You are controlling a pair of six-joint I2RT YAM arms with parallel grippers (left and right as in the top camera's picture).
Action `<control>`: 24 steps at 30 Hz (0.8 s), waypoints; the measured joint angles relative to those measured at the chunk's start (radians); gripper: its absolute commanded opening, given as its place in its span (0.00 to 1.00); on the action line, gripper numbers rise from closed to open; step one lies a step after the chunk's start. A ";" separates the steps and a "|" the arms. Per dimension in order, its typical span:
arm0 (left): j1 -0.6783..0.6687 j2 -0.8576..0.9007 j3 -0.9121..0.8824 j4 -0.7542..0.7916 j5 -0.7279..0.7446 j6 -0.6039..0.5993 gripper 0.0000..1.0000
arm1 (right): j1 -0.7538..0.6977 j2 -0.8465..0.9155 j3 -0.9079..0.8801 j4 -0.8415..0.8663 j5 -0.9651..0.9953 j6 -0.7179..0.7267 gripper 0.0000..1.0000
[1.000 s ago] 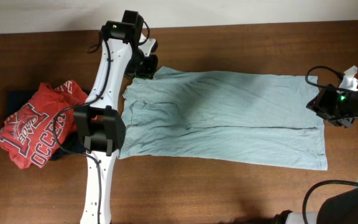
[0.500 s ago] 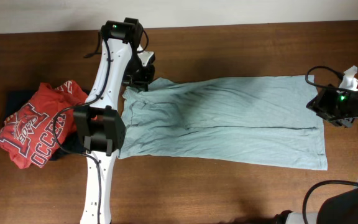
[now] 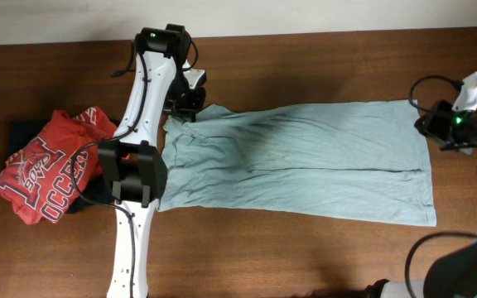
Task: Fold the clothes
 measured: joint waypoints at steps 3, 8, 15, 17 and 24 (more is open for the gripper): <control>0.000 0.000 0.000 0.000 -0.003 0.000 0.02 | 0.000 0.067 0.005 0.079 0.000 -0.011 0.43; 0.000 0.000 0.000 0.003 -0.007 0.000 0.02 | -0.001 0.225 0.010 0.261 0.000 -0.046 0.50; -0.001 0.000 0.000 0.012 -0.008 0.000 0.02 | -0.017 0.387 0.011 0.520 0.000 -0.064 0.56; -0.002 0.000 0.000 0.014 -0.008 0.000 0.02 | -0.023 0.424 0.011 0.576 0.000 -0.067 0.56; -0.002 0.000 0.000 0.021 -0.008 0.000 0.02 | -0.030 0.556 0.011 0.747 0.000 -0.068 0.56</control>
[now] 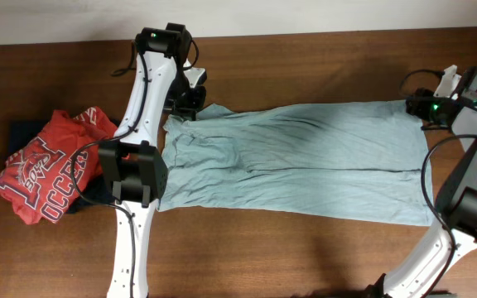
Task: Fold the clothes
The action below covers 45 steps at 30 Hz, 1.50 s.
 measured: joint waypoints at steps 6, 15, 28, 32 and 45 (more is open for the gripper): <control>-0.001 0.000 0.000 0.000 0.000 0.000 0.02 | 0.000 0.069 0.000 0.082 0.000 0.000 0.56; -0.001 0.000 0.000 0.000 0.000 0.000 0.02 | 0.000 0.087 0.011 0.100 -0.021 -0.010 0.36; -0.001 0.000 0.000 0.000 0.000 0.000 0.01 | -0.023 0.079 0.018 -0.018 -0.107 0.010 0.04; -0.001 0.000 0.000 0.000 0.000 0.000 0.01 | -0.064 0.035 0.016 -0.071 -0.115 0.034 0.04; -0.001 0.000 0.000 -0.027 0.000 0.000 0.01 | -0.111 -0.237 0.017 -0.330 -0.223 0.089 0.04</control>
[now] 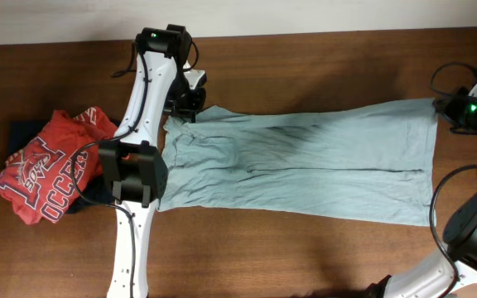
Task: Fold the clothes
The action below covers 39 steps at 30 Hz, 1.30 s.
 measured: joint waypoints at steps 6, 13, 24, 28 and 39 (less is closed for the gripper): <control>0.000 0.000 0.000 0.000 0.000 0.000 0.01 | 0.000 -0.003 -0.001 -0.153 -0.004 0.006 0.04; -0.001 0.000 0.000 0.000 -0.014 0.000 0.01 | 0.000 -0.004 -0.001 -0.220 -0.006 0.006 0.04; -0.040 -0.104 0.000 0.000 -0.150 -0.024 0.01 | 0.000 -0.005 -0.001 -0.247 -0.007 0.006 0.04; -0.068 -0.134 0.003 0.000 -0.176 -0.031 0.01 | 0.000 -0.006 -0.001 -0.294 -0.007 0.006 0.04; -0.075 -0.135 -0.119 0.000 -0.246 -0.036 0.01 | 0.000 -0.009 -0.001 -0.504 0.150 0.019 0.04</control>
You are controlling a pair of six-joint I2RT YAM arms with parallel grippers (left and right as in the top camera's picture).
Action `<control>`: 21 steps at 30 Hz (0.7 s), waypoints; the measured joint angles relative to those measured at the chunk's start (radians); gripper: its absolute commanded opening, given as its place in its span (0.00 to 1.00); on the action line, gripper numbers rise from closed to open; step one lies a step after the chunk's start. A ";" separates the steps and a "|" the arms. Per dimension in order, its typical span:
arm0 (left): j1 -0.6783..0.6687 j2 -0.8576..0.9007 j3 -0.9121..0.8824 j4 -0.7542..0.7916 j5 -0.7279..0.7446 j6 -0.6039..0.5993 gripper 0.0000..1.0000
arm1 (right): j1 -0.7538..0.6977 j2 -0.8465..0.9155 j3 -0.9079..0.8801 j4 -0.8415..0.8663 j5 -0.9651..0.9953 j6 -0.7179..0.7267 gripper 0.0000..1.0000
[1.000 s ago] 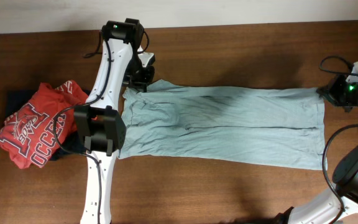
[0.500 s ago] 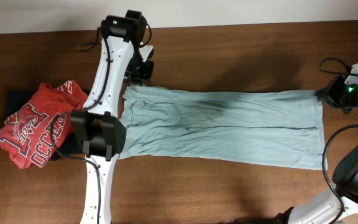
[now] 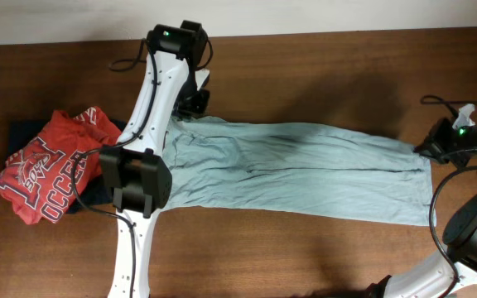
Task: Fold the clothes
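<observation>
Light blue-green trousers [image 3: 305, 174] lie flat across the brown table [image 3: 321, 74], waist to the left and leg ends to the right. At the far corner of the waist my left gripper [image 3: 195, 106] appears shut on the waistband. At the right my right gripper [image 3: 428, 150] grips the hem of the far leg, which it holds just above the near leg's hem. The far edge of the cloth slants from the waist down to that hand. The arms partly hide the fingers of both grippers.
A crumpled red shirt [image 3: 44, 170] with white lettering lies on a dark garment [image 3: 23, 131] at the left of the table. A pale wall runs along the back edge. Cables trail from both arms.
My right gripper has come toward the front of the table with the far leg's hem, so the trousers look narrower. My left wrist has shifted slightly right at the waist corner.
At first my left gripper was at the waist's far corner and the right hovered off the far leg's end. The right then reached the far hem corner, later held it stretched out to the right, and now holds it close to the near leg's hem.
</observation>
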 measured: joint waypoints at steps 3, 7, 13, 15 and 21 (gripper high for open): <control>0.005 0.000 -0.041 -0.002 -0.013 0.000 0.00 | 0.000 0.000 0.000 -0.001 0.112 0.027 0.04; 0.028 0.000 -0.067 -0.002 -0.023 0.000 0.01 | 0.001 0.000 0.000 -0.002 0.270 0.079 0.04; 0.075 0.000 -0.071 -0.002 -0.024 0.000 0.01 | 0.001 0.000 0.000 0.020 0.394 0.111 0.04; 0.084 0.000 -0.071 -0.002 -0.023 -0.002 0.01 | 0.001 0.000 0.000 0.024 0.415 0.114 0.04; 0.086 0.000 -0.071 -0.002 -0.023 -0.003 0.02 | 0.001 0.000 0.000 0.024 0.439 0.115 0.17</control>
